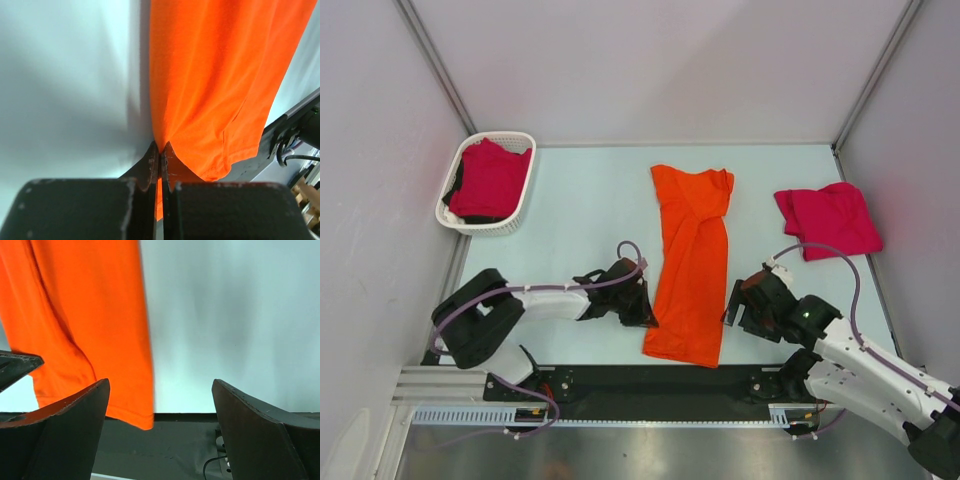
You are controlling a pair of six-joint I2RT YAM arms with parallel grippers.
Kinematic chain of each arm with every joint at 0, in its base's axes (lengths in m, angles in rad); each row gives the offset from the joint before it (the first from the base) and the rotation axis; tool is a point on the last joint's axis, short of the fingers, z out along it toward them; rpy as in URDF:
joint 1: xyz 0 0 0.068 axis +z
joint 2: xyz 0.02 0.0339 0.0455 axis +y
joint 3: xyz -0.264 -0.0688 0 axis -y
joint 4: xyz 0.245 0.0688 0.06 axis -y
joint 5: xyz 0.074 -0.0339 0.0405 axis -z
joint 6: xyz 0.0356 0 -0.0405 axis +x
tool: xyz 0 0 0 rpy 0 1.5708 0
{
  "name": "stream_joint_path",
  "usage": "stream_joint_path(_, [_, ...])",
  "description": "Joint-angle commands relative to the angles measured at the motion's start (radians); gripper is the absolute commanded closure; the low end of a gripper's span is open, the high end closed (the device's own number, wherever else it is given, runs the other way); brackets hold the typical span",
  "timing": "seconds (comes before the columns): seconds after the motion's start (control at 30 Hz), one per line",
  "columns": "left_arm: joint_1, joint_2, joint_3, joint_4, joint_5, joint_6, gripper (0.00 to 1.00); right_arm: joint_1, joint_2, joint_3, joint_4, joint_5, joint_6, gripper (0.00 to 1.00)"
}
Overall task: Fold and stack the t-shirts
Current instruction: Grab the bottom of the folded rectangular tshirt with both arms
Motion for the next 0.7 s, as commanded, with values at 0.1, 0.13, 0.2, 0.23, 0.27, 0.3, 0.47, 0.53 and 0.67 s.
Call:
stream_joint_path(0.1, [0.019, -0.04, -0.15, -0.292, -0.223, 0.037, 1.0, 0.003, 0.027, 0.001, 0.053, -0.025, -0.011, 0.11])
stream_joint_path(0.13, [0.018, -0.065, -0.144, -0.296, -0.226, 0.04, 1.0, 0.005, 0.027, -0.004, 0.056, -0.029, -0.008, 0.11])
stream_joint_path(0.2, [0.018, -0.088, -0.113, -0.303, -0.242, 0.057, 0.95, 0.005, 0.027, -0.027, 0.063, -0.054, -0.01, 0.11])
stream_joint_path(0.23, [0.018, -0.105, -0.101, -0.322, -0.242, 0.063, 0.85, 0.005, 0.024, -0.033, 0.07, -0.065, -0.005, 0.11])
stream_joint_path(0.27, [0.018, -0.111, -0.075, -0.336, -0.295, 0.077, 0.7, 0.005, 0.023, -0.044, 0.08, -0.094, -0.005, 0.11])
stream_joint_path(0.3, [0.016, -0.117, -0.063, -0.364, -0.312, 0.082, 0.37, 0.005, 0.021, -0.065, 0.091, -0.114, -0.005, 0.11])
stream_joint_path(0.47, [0.016, -0.153, -0.016, -0.413, -0.366, 0.114, 0.06, 0.008, 0.021, -0.137, 0.182, -0.229, 0.01, 0.12])
stream_joint_path(0.53, [0.016, -0.153, -0.016, -0.433, -0.383, 0.12, 0.03, 0.014, 0.027, -0.159, 0.198, -0.262, 0.009, 0.12])
stream_joint_path(0.67, [0.016, -0.146, -0.053, -0.43, -0.398, 0.11, 0.02, 0.031, 0.044, -0.166, 0.195, -0.29, 0.0, 0.13])
